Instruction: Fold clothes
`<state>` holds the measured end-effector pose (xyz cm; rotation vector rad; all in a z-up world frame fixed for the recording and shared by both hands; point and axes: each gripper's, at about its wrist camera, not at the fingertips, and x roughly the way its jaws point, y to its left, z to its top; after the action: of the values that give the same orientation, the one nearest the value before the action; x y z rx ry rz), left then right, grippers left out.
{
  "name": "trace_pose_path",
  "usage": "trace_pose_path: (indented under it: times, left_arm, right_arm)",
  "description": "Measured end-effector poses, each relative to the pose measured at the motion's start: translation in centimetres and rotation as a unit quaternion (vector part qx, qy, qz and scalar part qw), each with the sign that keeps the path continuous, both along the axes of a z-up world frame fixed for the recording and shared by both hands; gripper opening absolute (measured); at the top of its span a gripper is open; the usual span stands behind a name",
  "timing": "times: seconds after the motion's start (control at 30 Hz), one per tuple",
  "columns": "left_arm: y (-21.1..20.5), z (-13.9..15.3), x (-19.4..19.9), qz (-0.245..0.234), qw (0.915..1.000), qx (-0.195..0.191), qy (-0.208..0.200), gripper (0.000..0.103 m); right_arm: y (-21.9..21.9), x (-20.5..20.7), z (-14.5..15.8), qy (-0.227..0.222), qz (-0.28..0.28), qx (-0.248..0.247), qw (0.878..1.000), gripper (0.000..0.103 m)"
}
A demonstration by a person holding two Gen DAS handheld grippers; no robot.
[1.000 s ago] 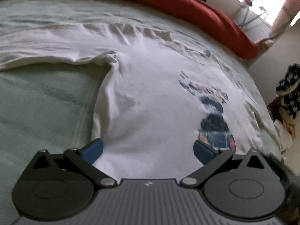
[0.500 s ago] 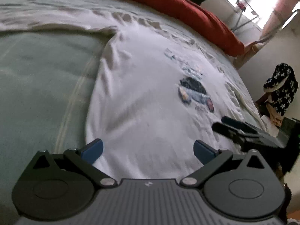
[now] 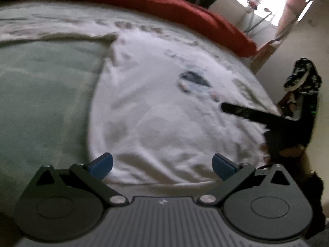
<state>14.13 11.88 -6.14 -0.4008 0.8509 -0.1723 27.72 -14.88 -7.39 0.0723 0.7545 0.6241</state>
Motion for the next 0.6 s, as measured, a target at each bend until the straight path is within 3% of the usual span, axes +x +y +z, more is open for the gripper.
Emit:
trace_pose_path:
  times: [0.1, 0.23, 0.43, 0.6]
  left_arm:
    - [-1.8, -0.6, 0.9, -0.026, 0.9994, 0.024, 0.000, 0.102]
    - [-2.3, -2.0, -0.2, -0.019, 0.9987, 0.047, 0.008, 0.102]
    - [-2.8, -1.1, -1.2, -0.025, 0.9961, 0.084, -0.005, 0.102]
    - [-2.8, -1.3, 0.2, -0.010, 0.9964, 0.084, -0.006, 0.102]
  right_arm:
    - [0.5, -0.2, -0.2, -0.007, 0.003, -0.017, 1.000, 0.103]
    - [1.0, -0.6, -0.5, -0.024, 0.011, -0.044, 0.999, 0.103]
    - [1.1, -1.6, -0.4, -0.050, 0.020, -0.076, 0.996, 0.103]
    - [-0.4, -0.5, 1.4, -0.078, -0.045, -0.045, 0.995, 0.103]
